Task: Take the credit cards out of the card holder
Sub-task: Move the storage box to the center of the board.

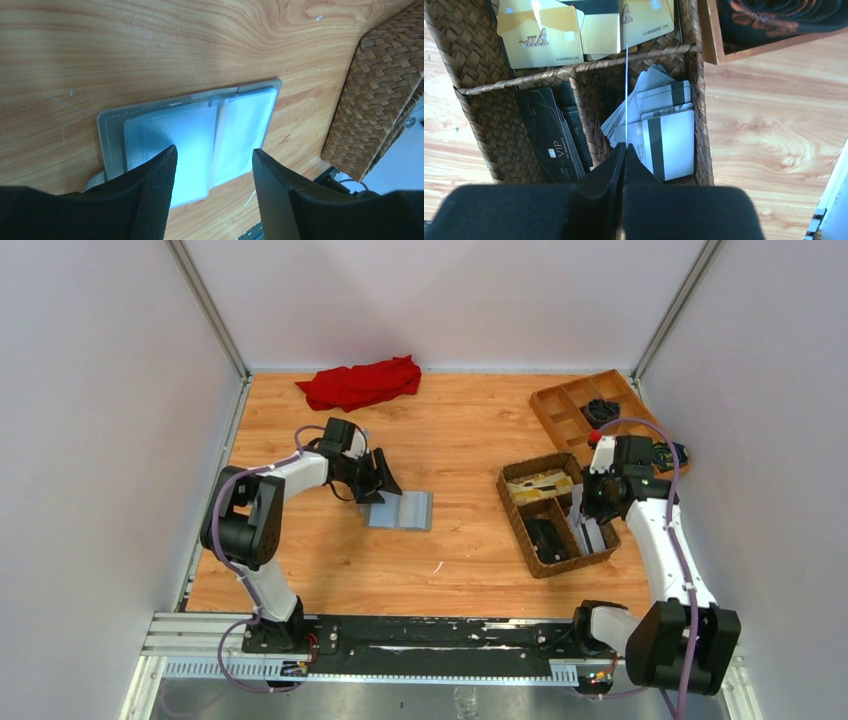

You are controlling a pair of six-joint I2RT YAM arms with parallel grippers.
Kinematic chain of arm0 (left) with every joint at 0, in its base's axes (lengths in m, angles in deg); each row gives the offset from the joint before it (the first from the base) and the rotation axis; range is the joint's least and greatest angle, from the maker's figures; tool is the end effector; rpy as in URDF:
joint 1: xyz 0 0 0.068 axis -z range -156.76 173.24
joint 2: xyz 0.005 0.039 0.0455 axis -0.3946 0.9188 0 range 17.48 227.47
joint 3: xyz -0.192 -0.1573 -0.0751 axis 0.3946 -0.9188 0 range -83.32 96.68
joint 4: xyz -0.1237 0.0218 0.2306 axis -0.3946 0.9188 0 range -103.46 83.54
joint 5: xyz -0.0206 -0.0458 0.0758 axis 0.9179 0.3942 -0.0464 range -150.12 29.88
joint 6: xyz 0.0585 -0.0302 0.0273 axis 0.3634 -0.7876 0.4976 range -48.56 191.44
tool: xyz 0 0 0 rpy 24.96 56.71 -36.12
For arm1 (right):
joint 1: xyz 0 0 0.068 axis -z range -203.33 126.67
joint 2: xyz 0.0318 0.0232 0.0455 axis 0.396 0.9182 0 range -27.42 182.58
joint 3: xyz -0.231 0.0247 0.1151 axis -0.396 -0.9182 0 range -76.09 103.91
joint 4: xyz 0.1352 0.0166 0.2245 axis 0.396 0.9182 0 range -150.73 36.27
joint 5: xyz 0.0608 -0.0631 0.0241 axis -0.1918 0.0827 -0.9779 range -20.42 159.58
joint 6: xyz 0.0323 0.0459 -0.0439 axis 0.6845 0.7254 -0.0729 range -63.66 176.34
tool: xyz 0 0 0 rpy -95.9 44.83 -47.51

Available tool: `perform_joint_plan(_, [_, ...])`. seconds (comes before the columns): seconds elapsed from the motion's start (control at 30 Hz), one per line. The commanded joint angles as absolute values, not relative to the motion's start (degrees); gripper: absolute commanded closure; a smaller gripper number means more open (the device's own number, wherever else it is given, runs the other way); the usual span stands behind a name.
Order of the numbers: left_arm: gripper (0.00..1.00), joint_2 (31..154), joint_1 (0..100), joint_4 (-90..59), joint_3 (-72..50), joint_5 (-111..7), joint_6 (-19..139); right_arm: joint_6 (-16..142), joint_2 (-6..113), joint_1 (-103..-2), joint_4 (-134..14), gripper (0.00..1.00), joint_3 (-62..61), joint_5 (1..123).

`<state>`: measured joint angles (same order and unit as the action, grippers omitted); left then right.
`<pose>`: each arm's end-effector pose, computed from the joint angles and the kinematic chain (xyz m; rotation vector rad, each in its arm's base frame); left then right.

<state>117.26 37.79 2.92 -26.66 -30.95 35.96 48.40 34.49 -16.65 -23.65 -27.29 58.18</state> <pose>0.3284 -0.1148 0.1275 -0.3040 2.7058 -0.9536 0.2395 -0.0163 0.2356 -0.1143 2.4248 0.1283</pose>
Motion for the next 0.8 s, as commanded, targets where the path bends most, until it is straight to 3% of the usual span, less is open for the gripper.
perform_joint_plan(0.0, [0.39, 119.23, 37.24, 4.03, -24.85, -28.56, 37.53, 51.32, 37.49, -15.38, -17.58, 1.0, -24.36, 56.83])
perform_joint_plan(0.17, [0.39, 119.8, 36.81, 4.25, -24.8, -27.87, 37.87, 52.75, 39.83, -15.61, -14.83, 1.0, -21.77, 61.62])
perform_joint_plan(0.37, [0.39, 120.24, 36.27, 3.41, -25.29, -27.23, 37.6, 52.91, 43.11, -15.86, -13.68, 1.0, -20.15, 58.07])
perform_joint_plan(0.77, [0.39, 119.5, 36.07, 2.9, -26.15, -27.32, 37.17, 58.12, 49.92, -22.24, -27.29, 1.0, -21.02, 53.05])
